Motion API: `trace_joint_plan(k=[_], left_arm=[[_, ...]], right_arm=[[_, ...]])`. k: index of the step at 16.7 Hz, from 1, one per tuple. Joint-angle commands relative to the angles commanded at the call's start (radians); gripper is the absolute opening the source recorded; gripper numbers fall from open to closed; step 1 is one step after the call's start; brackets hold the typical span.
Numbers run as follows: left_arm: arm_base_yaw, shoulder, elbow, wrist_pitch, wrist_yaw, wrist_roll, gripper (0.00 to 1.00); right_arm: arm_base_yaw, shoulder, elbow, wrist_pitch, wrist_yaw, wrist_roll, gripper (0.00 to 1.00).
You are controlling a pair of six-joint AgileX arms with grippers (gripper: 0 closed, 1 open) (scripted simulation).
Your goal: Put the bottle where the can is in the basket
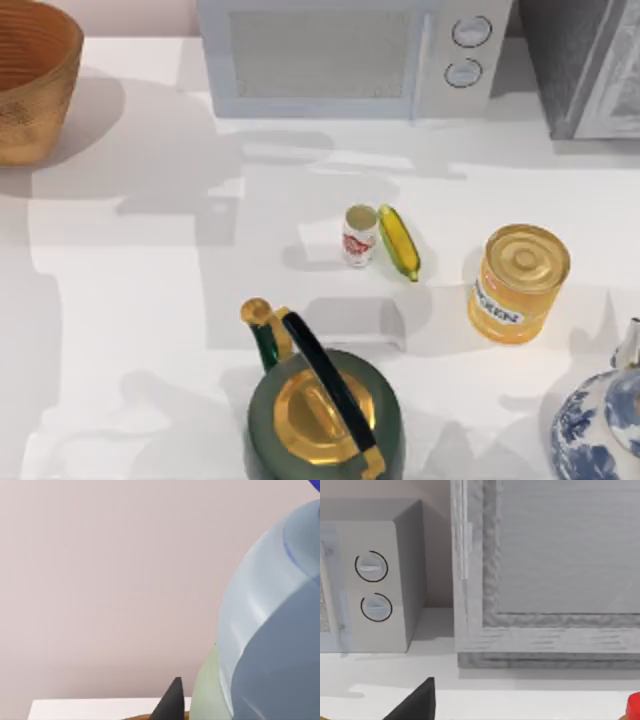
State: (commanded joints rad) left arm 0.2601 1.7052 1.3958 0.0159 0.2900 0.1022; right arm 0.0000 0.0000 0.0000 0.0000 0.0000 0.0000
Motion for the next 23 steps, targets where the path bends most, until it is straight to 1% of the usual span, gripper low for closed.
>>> trace_joint_plan(k=[6, 12, 17, 23], left_arm=[[-0.004, 0.0, 0.0, 0.004, -0.002, 0.002, 0.0], [-0.028, 0.176, 0.062, 0.113, -0.025, -0.007, 0.0], [-0.031, 0.197, 0.071, 0.13, -0.029, -0.008, 0.0], [-0.031, 0.197, 0.071, 0.13, -0.029, -0.008, 0.45]], right_arm=[[0.0, 0.0, 0.0, 0.0, 0.0, 0.0, 1.0], [0.0, 0.0, 0.0, 0.0, 0.0, 0.0, 1.0], [0.0, 0.0, 0.0, 0.0, 0.0, 0.0, 1.0], [0.0, 0.0, 0.0, 0.0, 0.0, 0.0, 1.0]])
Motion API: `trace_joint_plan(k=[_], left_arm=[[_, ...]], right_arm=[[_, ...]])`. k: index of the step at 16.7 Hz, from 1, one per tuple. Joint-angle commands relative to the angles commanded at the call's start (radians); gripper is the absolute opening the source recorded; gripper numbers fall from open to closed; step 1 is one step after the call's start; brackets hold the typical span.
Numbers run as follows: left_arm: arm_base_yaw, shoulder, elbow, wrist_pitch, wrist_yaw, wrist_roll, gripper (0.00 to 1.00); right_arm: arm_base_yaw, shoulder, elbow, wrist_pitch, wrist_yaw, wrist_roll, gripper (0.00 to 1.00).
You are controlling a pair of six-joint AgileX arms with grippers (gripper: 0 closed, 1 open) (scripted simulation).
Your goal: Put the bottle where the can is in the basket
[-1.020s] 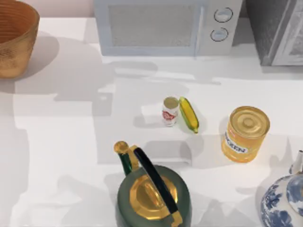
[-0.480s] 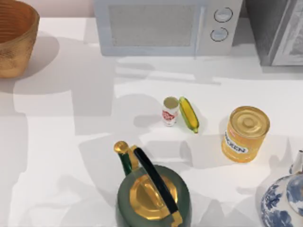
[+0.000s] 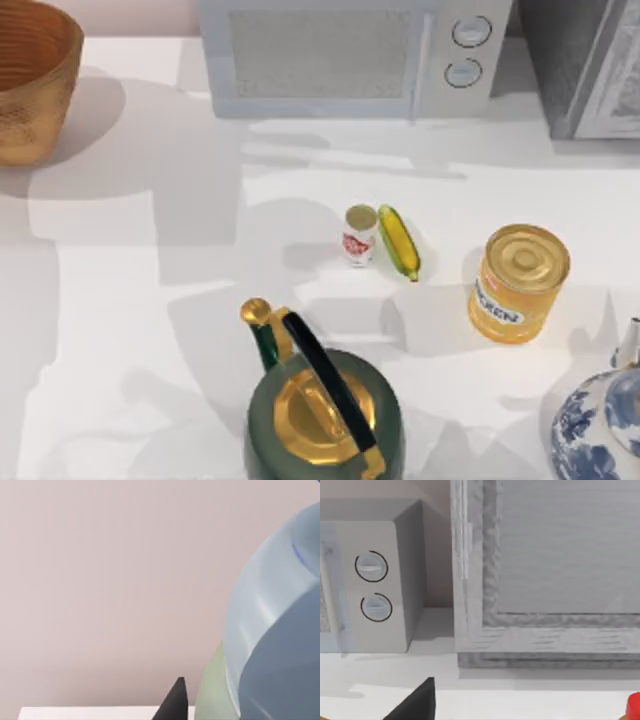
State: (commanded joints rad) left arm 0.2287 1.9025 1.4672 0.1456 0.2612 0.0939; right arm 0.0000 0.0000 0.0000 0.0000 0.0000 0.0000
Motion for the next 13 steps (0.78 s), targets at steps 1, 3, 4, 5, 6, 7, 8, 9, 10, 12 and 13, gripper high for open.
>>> trace_joint_plan(k=[1, 3, 4, 5, 6, 7, 8, 9, 10, 12, 13], left_arm=[[0.0, 0.0, 0.0, 0.0, 0.0, 0.0, 0.53], [0.0, 0.0, 0.0, 0.0, 0.0, 0.0, 0.68], [0.0, 0.0, 0.0, 0.0, 0.0, 0.0, 0.75], [0.0, 0.0, 0.0, 0.0, 0.0, 0.0, 0.83], [0.0, 0.0, 0.0, 0.0, 0.0, 0.0, 0.9], [0.0, 0.0, 0.0, 0.0, 0.0, 0.0, 0.98], [0.0, 0.0, 0.0, 0.0, 0.0, 0.0, 1.0], [0.0, 0.0, 0.0, 0.0, 0.0, 0.0, 1.0], [0.0, 0.0, 0.0, 0.0, 0.0, 0.0, 1.0], [0.0, 0.0, 0.0, 0.0, 0.0, 0.0, 1.0], [0.0, 0.0, 0.0, 0.0, 0.0, 0.0, 1.0]], right_arm=[[0.0, 0.0, 0.0, 0.0, 0.0, 0.0, 1.0], [0.0, 0.0, 0.0, 0.0, 0.0, 0.0, 1.0], [0.0, 0.0, 0.0, 0.0, 0.0, 0.0, 1.0], [0.0, 0.0, 0.0, 0.0, 0.0, 0.0, 1.0], [0.0, 0.0, 0.0, 0.0, 0.0, 0.0, 1.0], [0.0, 0.0, 0.0, 0.0, 0.0, 0.0, 1.0], [0.0, 0.0, 0.0, 0.0, 0.0, 0.0, 1.0], [0.0, 0.0, 0.0, 0.0, 0.0, 0.0, 1.0], [0.0, 0.0, 0.0, 0.0, 0.0, 0.0, 1.0], [0.0, 0.0, 0.0, 0.0, 0.0, 0.0, 1.0], [0.0, 0.0, 0.0, 0.0, 0.0, 0.0, 1.0]])
